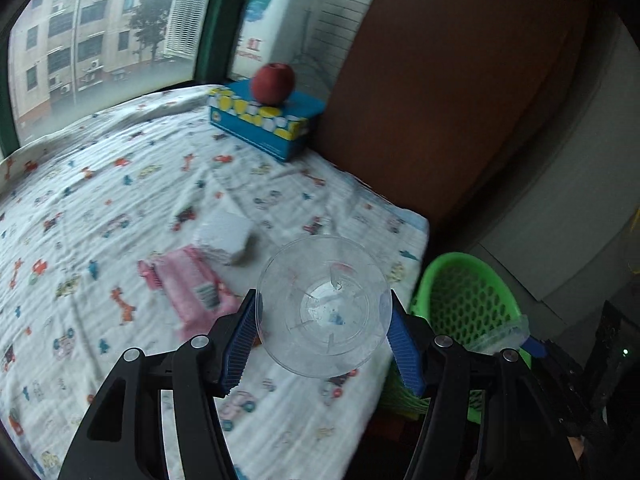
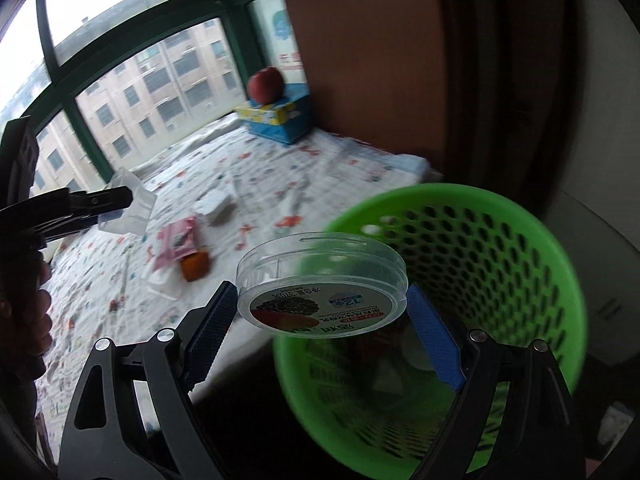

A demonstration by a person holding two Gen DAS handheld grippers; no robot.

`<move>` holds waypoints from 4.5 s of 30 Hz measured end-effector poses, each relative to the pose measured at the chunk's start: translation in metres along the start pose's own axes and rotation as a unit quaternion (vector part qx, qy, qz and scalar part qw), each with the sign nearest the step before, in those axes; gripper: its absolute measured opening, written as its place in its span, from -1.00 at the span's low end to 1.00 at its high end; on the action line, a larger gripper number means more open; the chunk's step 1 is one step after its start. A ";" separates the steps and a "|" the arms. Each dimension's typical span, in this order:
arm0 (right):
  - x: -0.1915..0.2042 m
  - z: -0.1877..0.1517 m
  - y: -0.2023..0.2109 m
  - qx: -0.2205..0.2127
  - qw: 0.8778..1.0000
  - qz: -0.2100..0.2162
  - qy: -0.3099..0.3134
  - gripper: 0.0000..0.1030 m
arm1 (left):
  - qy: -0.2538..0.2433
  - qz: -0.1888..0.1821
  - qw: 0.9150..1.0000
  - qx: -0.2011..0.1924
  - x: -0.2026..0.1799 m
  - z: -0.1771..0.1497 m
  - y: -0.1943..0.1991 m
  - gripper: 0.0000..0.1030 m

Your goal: Collect trash

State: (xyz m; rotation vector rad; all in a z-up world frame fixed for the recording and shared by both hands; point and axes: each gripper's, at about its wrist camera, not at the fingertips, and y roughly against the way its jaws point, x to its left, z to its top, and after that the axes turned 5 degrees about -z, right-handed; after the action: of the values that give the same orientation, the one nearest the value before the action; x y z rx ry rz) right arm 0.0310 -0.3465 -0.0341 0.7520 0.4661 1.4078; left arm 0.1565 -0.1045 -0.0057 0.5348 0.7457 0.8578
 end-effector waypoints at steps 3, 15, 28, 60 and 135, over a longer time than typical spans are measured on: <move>-0.021 -0.005 0.005 0.003 1.000 -0.017 -0.016 0.65 | -0.010 -0.014 1.000 0.011 -0.021 -0.001 -0.011 0.15; -0.074 -0.025 0.015 0.019 0.997 -0.057 -0.055 0.67 | -0.054 -0.050 0.996 0.053 -0.093 -0.008 -0.054 0.15; -0.092 -0.035 0.028 0.014 0.996 -0.067 -0.064 0.78 | -0.074 -0.065 0.992 0.083 -0.124 -0.019 -0.080 0.17; -0.064 -0.027 0.045 -0.016 0.998 -0.053 -0.039 0.78 | -0.070 -0.043 0.994 0.073 -0.104 -0.030 -0.060 0.49; 0.156 -0.003 -0.139 0.113 0.979 0.126 0.115 0.25 | 0.190 0.078 0.976 0.076 0.160 0.007 -0.058 -0.19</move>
State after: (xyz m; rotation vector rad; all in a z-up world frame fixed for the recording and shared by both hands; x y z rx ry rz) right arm 0.1478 -0.1918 -0.1129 0.8569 0.7408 1.7082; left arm 0.2587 -0.0057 -0.0993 0.5772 1.1366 1.0699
